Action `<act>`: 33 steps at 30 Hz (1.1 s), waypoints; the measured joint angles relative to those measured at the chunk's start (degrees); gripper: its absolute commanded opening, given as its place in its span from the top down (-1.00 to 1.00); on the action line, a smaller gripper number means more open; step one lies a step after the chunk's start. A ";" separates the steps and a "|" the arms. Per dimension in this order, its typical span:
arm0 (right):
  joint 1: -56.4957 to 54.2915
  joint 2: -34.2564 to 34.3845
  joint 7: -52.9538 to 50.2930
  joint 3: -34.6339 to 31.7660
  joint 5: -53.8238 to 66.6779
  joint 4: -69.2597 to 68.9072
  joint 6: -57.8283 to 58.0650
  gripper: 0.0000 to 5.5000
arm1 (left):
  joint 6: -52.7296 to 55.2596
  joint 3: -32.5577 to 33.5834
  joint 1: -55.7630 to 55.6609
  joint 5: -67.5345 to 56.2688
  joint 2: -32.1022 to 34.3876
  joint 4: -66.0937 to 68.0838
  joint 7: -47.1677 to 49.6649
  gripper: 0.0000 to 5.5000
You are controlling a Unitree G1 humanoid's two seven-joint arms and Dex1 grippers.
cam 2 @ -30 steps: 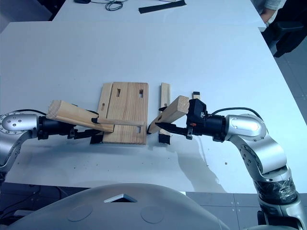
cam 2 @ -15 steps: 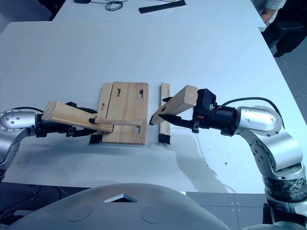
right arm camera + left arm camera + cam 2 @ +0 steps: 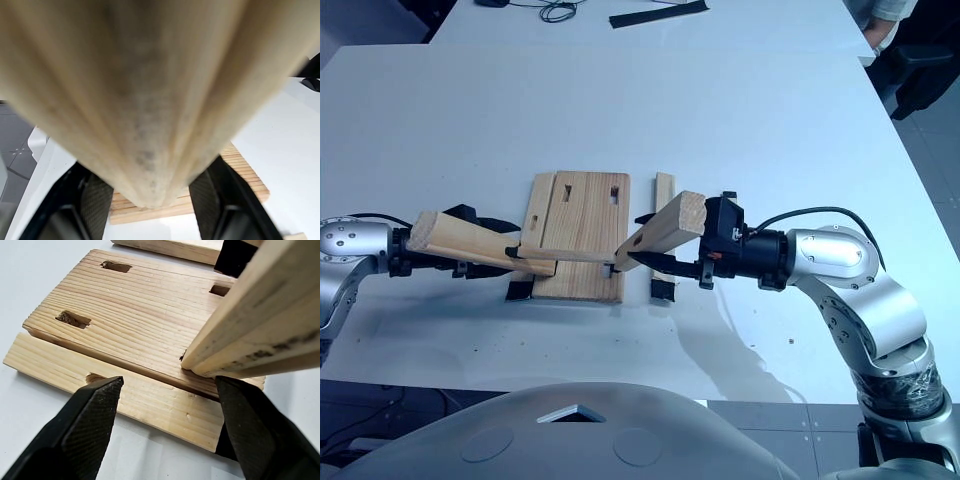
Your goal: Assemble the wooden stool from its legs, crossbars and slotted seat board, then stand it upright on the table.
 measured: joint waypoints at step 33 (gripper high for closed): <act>1.01 2.25 2.48 6.02 -6.06 4.56 -9.92 0.27 | -1.80 -2.27 -4.47 1.32 0.51 3.31 -4.33 -0.25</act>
